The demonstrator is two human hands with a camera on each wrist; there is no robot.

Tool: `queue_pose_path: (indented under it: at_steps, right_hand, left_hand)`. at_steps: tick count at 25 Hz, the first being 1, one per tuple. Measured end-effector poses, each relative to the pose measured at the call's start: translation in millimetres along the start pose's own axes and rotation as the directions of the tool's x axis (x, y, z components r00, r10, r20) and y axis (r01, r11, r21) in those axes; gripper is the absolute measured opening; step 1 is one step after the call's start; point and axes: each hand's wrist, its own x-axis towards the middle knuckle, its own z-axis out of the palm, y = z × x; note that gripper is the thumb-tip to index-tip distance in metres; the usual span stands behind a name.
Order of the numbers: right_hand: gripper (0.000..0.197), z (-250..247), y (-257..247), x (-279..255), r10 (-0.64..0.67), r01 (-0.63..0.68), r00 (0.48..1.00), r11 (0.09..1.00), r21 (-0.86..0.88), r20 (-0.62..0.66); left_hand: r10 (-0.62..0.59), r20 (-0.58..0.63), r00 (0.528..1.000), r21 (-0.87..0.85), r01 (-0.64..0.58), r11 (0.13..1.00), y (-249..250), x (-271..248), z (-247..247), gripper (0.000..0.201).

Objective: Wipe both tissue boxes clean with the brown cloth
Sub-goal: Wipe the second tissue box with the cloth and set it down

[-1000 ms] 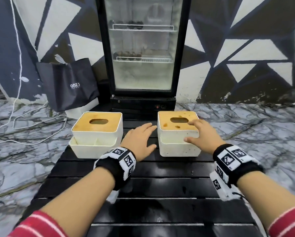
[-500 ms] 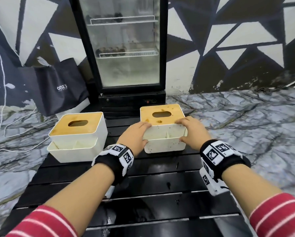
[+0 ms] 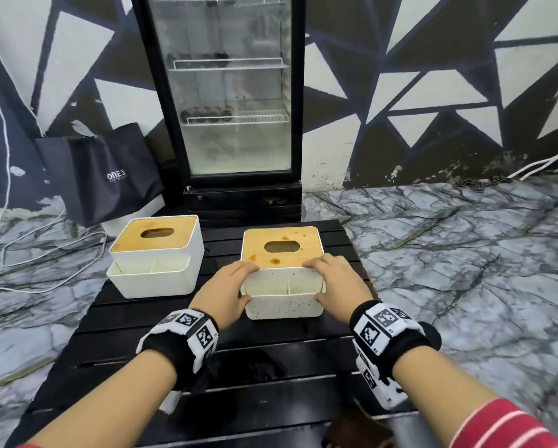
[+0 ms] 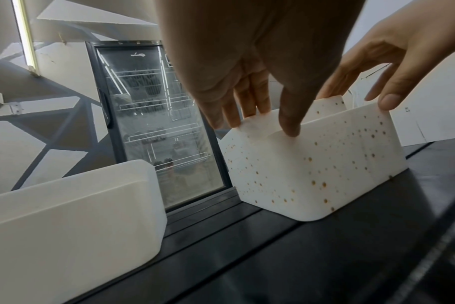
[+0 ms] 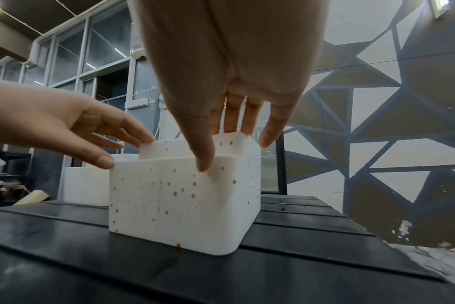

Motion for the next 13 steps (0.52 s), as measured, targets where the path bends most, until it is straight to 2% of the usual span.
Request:
queue_pose_path:
  at_steps: [13]
  right_hand:
    - [0.056, 17.0, -78.7, -132.3, -0.126, 0.124, 0.992, 0.990, 0.069, 0.024]
  left_hand:
    - [-0.006, -0.045, 0.999, -0.022, 0.005, 1.000, 3.2, -170.3, -21.0, 0.055]
